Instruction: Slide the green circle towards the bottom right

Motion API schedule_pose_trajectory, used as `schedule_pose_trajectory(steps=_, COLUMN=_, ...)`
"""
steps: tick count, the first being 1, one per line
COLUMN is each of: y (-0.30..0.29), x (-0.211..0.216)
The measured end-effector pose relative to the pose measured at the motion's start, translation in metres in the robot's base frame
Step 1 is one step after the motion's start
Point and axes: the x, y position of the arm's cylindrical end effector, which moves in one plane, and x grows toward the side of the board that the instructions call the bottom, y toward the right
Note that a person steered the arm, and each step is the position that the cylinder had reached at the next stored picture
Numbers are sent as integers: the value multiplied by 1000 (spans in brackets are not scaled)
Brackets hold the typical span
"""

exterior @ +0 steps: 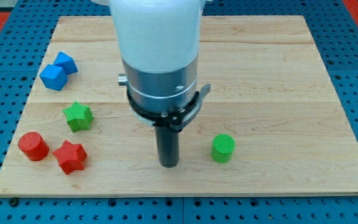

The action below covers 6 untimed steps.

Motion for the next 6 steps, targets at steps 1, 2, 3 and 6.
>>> schedule_pose_trajectory(steps=1, y=35, x=-23)
schedule_pose_trajectory(steps=2, y=63, x=-26)
schedule_pose_trajectory(steps=3, y=120, x=-12)
schedule_pose_trajectory(steps=6, y=156, x=33)
